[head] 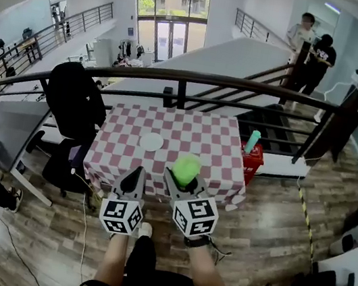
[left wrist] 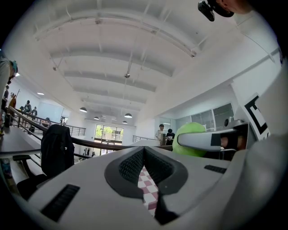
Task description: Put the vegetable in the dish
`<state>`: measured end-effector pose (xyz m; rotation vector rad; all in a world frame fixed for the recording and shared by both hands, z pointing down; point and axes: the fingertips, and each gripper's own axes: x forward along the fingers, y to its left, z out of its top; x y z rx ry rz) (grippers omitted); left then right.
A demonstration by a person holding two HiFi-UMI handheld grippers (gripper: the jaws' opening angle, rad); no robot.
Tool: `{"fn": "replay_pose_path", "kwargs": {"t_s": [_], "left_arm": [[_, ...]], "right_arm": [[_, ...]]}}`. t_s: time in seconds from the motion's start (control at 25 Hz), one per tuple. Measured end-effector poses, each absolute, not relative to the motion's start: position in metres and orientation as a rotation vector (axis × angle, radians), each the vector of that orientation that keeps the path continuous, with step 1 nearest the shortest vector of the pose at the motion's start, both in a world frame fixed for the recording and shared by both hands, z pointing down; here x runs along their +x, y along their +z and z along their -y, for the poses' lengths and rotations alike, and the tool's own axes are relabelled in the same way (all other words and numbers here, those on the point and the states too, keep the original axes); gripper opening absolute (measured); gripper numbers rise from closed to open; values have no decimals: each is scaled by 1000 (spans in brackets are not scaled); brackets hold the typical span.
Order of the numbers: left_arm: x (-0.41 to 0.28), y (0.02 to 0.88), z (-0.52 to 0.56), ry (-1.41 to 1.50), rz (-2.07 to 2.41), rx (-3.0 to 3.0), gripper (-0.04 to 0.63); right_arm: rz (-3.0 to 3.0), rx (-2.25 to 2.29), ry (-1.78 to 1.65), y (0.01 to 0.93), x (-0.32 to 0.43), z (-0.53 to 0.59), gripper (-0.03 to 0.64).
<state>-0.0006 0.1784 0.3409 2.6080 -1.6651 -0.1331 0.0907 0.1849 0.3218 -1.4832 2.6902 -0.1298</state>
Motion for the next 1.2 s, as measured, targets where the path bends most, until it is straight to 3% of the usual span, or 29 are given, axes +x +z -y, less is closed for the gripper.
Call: {"fn": "replay_pose_path", "kwargs": {"t_s": [0.92,1.2], "left_arm": [[-108,259,159,-426,1576,2647,20],[-131,306,209,-336,1548,2576,20]], "right_arm": [[-2691,-1488,-167,306,-22,134,143],[-2736,-1489,-263,337,-37,174,143]]}}
